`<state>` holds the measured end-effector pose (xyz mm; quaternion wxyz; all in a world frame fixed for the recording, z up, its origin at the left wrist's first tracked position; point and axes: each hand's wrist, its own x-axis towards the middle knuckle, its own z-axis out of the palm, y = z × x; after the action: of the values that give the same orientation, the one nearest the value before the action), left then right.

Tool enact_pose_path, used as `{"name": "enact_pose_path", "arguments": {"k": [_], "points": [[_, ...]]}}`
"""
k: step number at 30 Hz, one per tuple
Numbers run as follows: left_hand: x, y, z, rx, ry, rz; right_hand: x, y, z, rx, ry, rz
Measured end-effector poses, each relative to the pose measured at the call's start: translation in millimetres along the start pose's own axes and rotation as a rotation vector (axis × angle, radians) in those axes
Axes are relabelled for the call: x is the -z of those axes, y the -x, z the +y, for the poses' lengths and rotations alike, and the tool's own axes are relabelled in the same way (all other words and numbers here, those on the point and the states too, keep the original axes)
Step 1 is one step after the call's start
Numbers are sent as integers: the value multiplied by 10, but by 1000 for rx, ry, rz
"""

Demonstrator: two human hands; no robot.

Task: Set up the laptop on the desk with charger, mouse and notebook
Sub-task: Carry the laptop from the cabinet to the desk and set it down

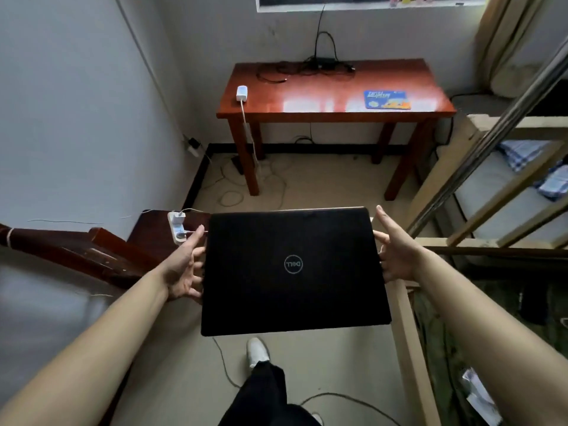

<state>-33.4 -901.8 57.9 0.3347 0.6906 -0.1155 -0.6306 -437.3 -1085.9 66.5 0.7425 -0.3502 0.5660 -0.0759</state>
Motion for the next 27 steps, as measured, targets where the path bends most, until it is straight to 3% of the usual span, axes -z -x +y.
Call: {"name": "enact_pose_path", "arguments": {"k": [7, 17, 27], "points": [[-168, -1243, 1321, 18, -61, 0, 318, -910, -1128, 12, -2, 46], [-576, -2843, 4215, -71, -238, -87, 865, -2028, -3508, 98, -58, 190], [-1249, -4308, 5824, -66, -312, -3, 1709, -3364, -5010, 93, -81, 219]]}}
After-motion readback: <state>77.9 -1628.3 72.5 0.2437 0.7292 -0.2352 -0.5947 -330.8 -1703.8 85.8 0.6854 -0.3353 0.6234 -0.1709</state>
